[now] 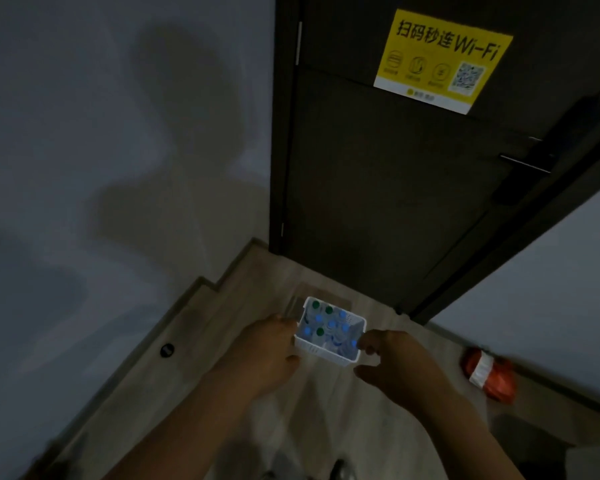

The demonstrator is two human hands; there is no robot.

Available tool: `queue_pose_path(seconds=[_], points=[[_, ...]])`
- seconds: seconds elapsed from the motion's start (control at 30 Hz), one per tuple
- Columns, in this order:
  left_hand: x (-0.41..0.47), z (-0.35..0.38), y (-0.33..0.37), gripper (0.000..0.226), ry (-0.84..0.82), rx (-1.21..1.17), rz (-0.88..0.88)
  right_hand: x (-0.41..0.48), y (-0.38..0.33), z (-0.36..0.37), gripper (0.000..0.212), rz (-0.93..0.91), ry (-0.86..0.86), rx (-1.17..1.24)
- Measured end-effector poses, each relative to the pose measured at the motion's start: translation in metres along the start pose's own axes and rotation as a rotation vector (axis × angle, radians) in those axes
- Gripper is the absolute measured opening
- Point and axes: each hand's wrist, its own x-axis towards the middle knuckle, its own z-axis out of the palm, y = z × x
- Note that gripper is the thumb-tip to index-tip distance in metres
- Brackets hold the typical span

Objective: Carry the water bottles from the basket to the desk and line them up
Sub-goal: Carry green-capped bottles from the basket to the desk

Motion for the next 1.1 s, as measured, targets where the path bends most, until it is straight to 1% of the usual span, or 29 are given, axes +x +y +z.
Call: queue_pose_path(seconds=[0.17,0.27,0.43,0.5,0.57,0.6,0.63,0.7,0.77,0.97,1.1], points=[[0.039,0.003,0.0,0.031,0.028,-0.026,-0.06,0.049,0.016,-0.019,0.041,-0.057,-0.032,-0.024],[0.062,0.007,0.007,0.032,0.045,-0.025,-0.093,0.078,0.029,-0.033,0.038,-0.107,-0.052,-0.032],[0.1,0.014,0.036,0.039,0.054,-0.042,-0.21,0.123,0.061,-0.069,0.04,-0.221,-0.136,-0.043],[0.114,0.017,0.048,0.038,0.06,-0.02,-0.266,0.142,0.074,-0.084,0.034,-0.269,-0.171,-0.06],[0.13,0.023,0.057,0.04,0.107,0.018,-0.308,0.161,0.09,-0.093,0.027,-0.302,-0.201,-0.069],[0.138,0.026,0.062,0.043,0.136,0.033,-0.322,0.171,0.097,-0.096,0.028,-0.316,-0.215,-0.079],[0.145,0.031,0.066,0.045,0.114,-0.008,-0.37,0.181,0.105,-0.098,0.029,-0.328,-0.23,-0.094],[0.161,0.045,0.071,0.049,0.077,-0.128,-0.452,0.2,0.119,-0.097,0.031,-0.336,-0.259,-0.111],[0.177,0.057,0.07,0.05,0.07,-0.18,-0.495,0.219,0.131,-0.091,0.032,-0.322,-0.274,-0.101],[0.224,0.098,0.045,0.048,0.062,-0.19,-0.557,0.283,0.158,-0.058,0.043,-0.314,-0.276,-0.041],[0.252,0.135,0.014,0.051,-0.017,-0.199,-0.6,0.325,0.174,-0.016,0.047,-0.305,-0.254,-0.002]])
